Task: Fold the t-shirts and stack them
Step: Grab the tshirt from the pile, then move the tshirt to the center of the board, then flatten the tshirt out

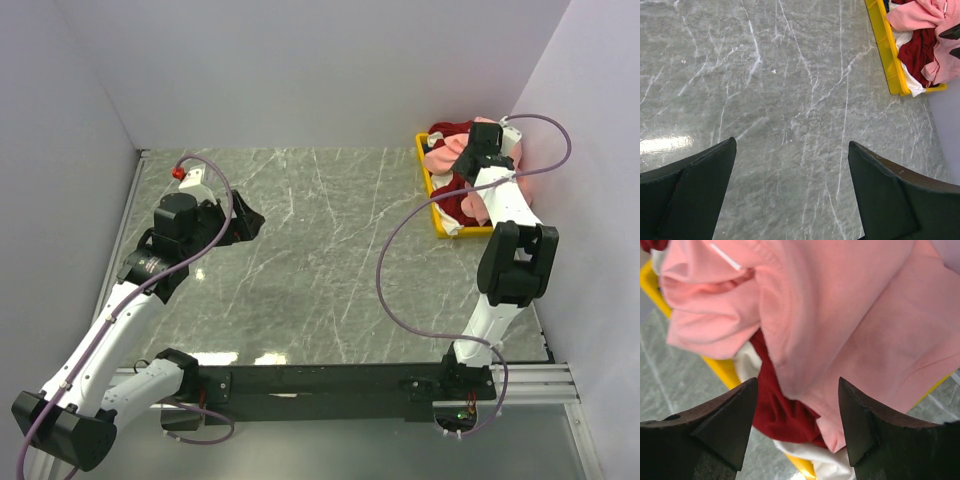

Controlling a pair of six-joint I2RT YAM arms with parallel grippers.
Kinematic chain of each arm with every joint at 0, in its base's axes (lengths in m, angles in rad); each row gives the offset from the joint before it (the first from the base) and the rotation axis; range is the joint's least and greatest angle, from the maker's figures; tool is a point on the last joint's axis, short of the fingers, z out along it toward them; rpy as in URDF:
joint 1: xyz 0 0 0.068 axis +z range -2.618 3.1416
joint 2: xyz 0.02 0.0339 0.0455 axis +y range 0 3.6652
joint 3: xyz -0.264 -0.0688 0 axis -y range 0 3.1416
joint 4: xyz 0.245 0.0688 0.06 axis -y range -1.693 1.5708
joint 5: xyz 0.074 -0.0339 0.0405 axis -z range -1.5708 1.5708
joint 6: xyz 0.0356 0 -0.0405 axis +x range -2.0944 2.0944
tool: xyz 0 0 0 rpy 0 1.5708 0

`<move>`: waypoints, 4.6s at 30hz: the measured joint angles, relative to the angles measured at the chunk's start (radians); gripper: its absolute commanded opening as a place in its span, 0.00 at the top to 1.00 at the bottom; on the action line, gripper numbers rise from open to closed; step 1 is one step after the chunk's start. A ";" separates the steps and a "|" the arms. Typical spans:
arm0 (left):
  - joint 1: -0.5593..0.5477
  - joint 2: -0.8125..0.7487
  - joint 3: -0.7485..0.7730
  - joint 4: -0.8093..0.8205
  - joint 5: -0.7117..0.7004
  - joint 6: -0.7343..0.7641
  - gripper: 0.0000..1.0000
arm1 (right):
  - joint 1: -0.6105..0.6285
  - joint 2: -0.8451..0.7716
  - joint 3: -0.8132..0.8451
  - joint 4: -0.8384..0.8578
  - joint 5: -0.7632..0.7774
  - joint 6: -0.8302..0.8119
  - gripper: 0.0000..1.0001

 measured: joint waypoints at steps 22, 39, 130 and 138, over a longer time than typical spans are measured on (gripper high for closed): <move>0.001 0.021 0.019 -0.005 -0.003 0.001 0.01 | -0.010 -0.049 -0.008 0.013 -0.001 0.006 1.00; 0.002 0.054 0.053 0.053 0.049 -0.089 0.02 | 0.360 -0.356 0.496 -0.140 -0.052 -0.069 1.00; -0.269 0.656 0.016 0.241 -0.319 -0.347 0.99 | 0.711 -0.235 -0.555 0.009 -0.055 0.021 0.47; -0.225 0.657 0.063 0.224 -0.318 -0.342 0.99 | 0.719 -0.186 -0.566 0.024 -0.060 0.012 0.47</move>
